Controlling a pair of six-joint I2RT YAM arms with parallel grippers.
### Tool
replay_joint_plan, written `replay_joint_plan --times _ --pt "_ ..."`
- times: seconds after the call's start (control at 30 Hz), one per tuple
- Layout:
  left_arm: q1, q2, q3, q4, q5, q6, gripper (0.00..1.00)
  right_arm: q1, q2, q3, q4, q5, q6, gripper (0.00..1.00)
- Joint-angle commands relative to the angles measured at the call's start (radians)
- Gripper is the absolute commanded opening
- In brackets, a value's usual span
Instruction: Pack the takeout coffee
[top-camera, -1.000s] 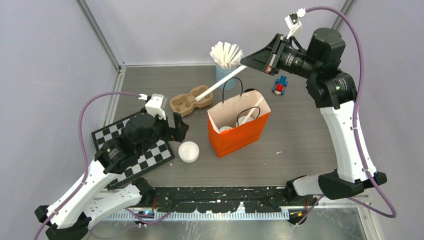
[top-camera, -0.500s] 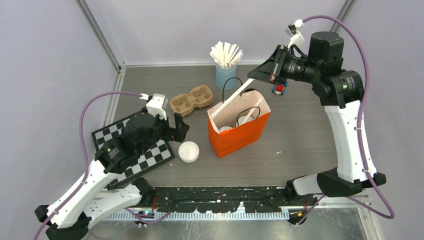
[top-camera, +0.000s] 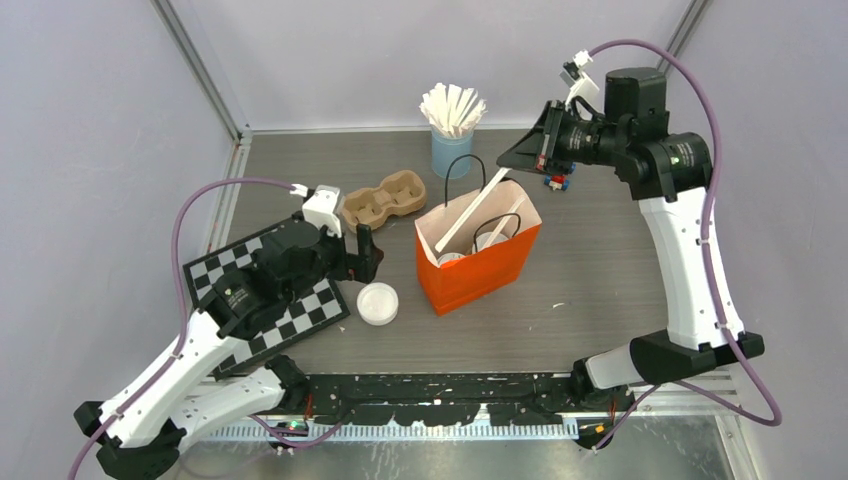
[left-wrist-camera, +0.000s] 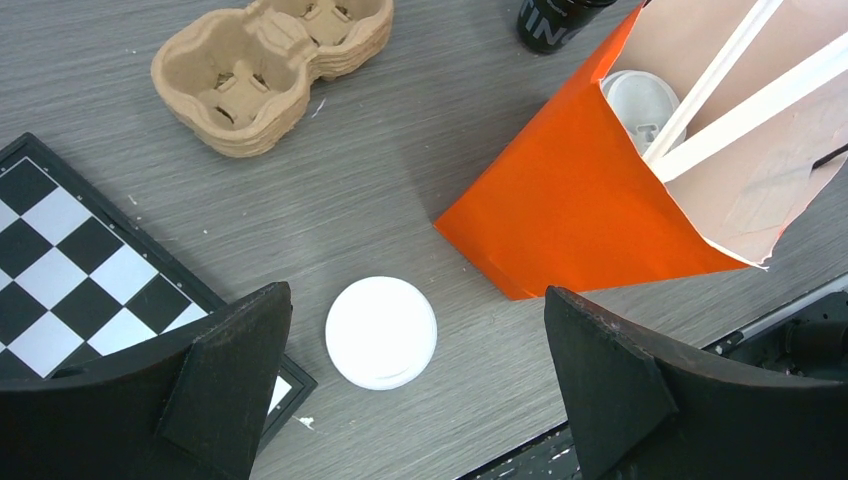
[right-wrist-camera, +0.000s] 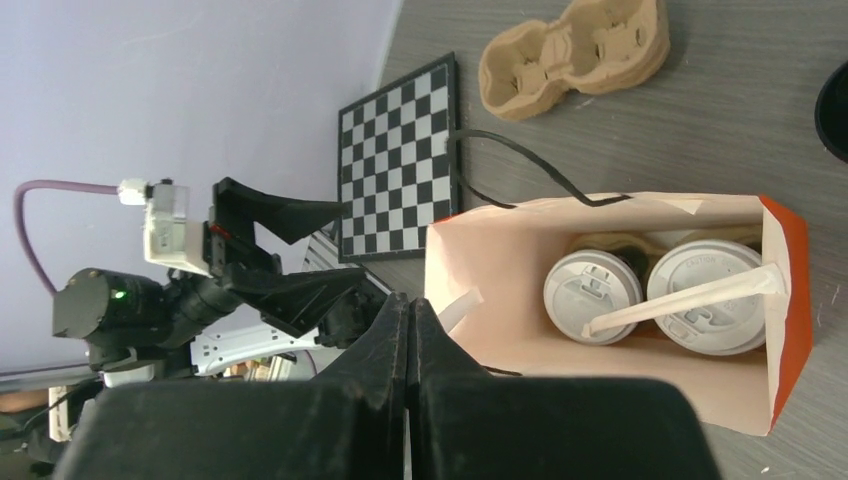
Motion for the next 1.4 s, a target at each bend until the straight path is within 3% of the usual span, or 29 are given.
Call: replay_joint_plan --times 0.0,0.13,0.27,0.43,0.63,1.03,1.27,1.37 --pt "0.004 0.003 0.037 0.058 0.008 0.006 1.0 -0.008 0.019 -0.082 0.056 -0.014 0.017 0.0" --pt "0.004 0.01 0.036 0.075 0.004 0.0 1.0 -0.01 0.004 -0.201 0.123 -0.012 0.045 0.05" --pt "0.004 0.024 0.038 0.093 -0.007 0.0 1.0 -0.041 0.018 -0.236 0.121 0.003 0.034 0.3" --pt "0.004 0.045 0.069 0.102 -0.024 0.01 1.0 -0.079 0.051 -0.093 0.02 0.117 -0.028 0.64" --pt "0.004 0.077 0.148 0.092 -0.075 0.062 1.0 -0.079 0.029 -0.017 -0.038 0.325 -0.075 0.83" --pt "0.004 0.042 0.25 0.121 -0.076 0.092 1.0 -0.078 -0.26 -0.312 0.126 0.721 0.044 0.87" --pt "0.004 -0.032 0.212 0.079 -0.087 0.092 1.0 -0.079 -0.432 -0.561 0.307 0.569 0.101 0.88" --pt "0.004 -0.068 0.176 0.055 -0.13 0.092 1.0 -0.079 -0.446 -0.583 0.314 0.534 0.069 0.88"
